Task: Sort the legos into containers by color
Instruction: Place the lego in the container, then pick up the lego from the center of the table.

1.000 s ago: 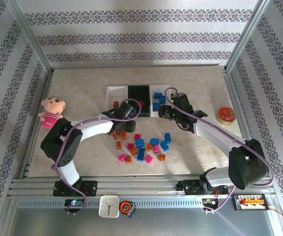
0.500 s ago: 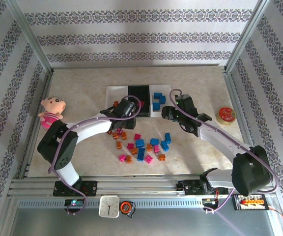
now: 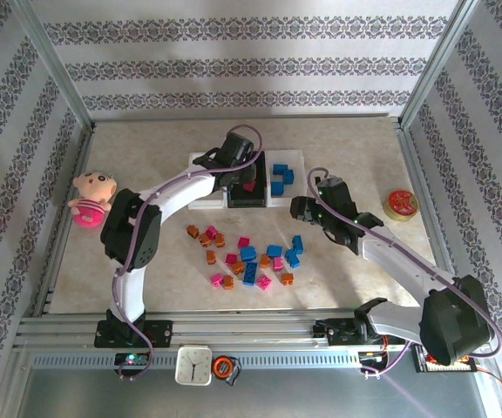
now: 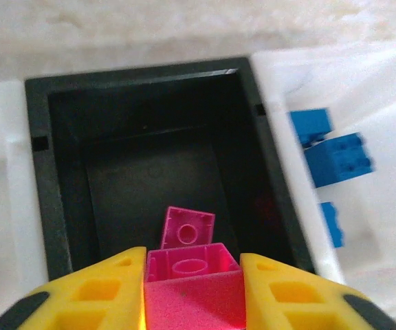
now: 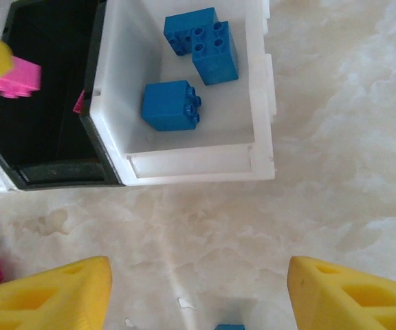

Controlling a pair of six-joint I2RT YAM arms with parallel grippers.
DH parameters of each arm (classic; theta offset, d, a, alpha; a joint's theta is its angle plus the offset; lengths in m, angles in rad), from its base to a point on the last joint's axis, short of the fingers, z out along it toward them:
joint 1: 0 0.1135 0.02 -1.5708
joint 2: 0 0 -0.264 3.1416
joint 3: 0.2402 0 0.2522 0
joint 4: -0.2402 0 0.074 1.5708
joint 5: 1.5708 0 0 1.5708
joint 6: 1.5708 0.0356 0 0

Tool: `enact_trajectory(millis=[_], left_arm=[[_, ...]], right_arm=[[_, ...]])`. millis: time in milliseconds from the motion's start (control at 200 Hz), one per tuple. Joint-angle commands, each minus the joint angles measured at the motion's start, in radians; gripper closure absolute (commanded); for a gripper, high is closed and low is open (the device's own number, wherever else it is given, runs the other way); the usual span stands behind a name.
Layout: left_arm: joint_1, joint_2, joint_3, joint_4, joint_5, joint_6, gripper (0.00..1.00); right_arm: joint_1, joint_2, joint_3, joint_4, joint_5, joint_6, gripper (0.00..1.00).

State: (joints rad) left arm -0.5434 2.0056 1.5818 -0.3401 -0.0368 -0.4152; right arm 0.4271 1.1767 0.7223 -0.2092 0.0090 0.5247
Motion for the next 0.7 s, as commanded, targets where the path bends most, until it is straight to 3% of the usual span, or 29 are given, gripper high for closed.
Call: enact_trajectory(millis=[0,195,325,520,550,695], left_arm=[[0.015,0.035,0.084,-0.071,-0.017,0.023,0.59],[0.020,0.044,0.145,-0.084,0.015,0.006,0.43],[0.019,-0.035,0.103,-0.052,0.067,-0.019,0.29],[0.008,-0.269,-0.146,0.072,0.140,-0.070,0.09],[0.003,-0.308,-0.197,0.093,0.143,-0.079,0.00],[-0.025,-0.492,-0.453,0.177,0.153,-0.125,0.00]], right_arm=[[-0.006,-0.035,-0.027,-0.017,-0.044,-0.017,0.31],[-0.005,-0.056,-0.053,-0.046,-0.078,-0.025,0.30],[-0.001,-0.042,-0.053,-0.111,-0.057,-0.009,0.30],[0.027,-0.007,-0.097,-0.136,-0.037,0.028,0.33],[0.031,0.002,-0.102,-0.128,-0.039,0.030,0.34],[0.054,0.072,-0.097,-0.086,-0.057,0.035,0.36]])
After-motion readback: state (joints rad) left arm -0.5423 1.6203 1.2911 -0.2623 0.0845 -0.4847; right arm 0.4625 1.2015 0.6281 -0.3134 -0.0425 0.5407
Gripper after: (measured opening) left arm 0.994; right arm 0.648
